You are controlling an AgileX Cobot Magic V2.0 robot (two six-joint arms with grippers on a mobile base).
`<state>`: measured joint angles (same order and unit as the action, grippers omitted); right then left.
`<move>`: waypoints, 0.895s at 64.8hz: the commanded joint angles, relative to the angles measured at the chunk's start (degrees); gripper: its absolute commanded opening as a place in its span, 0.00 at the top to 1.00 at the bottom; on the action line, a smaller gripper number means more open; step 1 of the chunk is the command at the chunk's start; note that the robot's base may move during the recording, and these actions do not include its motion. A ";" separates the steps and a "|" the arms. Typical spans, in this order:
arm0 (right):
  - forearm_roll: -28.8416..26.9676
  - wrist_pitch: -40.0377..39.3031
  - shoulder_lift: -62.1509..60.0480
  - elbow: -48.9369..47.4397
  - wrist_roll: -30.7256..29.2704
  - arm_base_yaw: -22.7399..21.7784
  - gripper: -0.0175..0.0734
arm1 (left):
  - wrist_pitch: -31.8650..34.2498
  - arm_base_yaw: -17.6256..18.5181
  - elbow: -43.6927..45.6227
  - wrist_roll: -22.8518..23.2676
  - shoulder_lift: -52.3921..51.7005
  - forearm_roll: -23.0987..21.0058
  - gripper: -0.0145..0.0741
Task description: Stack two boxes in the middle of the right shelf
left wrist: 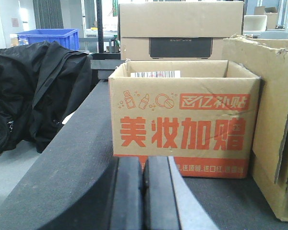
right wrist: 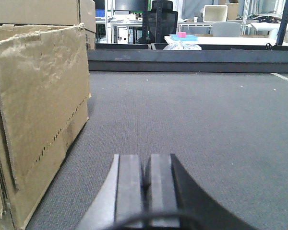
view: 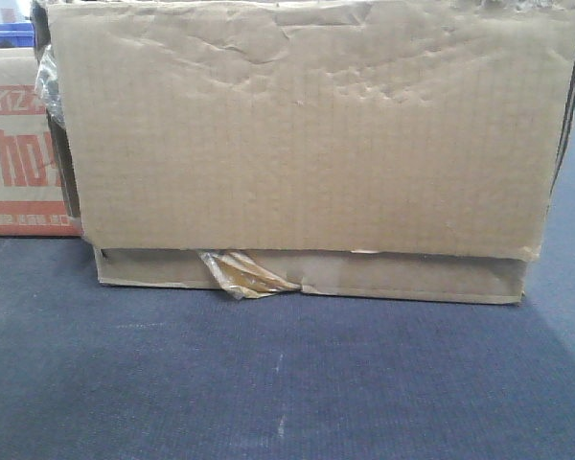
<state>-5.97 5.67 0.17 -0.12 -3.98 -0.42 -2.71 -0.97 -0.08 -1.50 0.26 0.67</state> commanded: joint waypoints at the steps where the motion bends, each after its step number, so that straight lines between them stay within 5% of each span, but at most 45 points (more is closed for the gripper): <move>1: -0.05 -1.08 -0.17 0.12 -0.14 0.11 0.98 | 1.11 -0.20 0.08 -0.03 -0.26 -0.36 0.96; 42: -0.05 -4.52 -0.17 0.12 -0.14 0.12 0.98 | 6.79 -0.19 0.08 -0.03 -0.26 -0.36 0.96; 58: -0.05 -12.14 -0.17 0.12 -0.14 0.12 0.98 | 14.93 -0.19 1.24 -0.03 -0.26 -5.43 0.96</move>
<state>-5.97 -3.32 0.17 0.00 -3.98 -0.42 9.07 -0.97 -0.05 -1.50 0.26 -3.93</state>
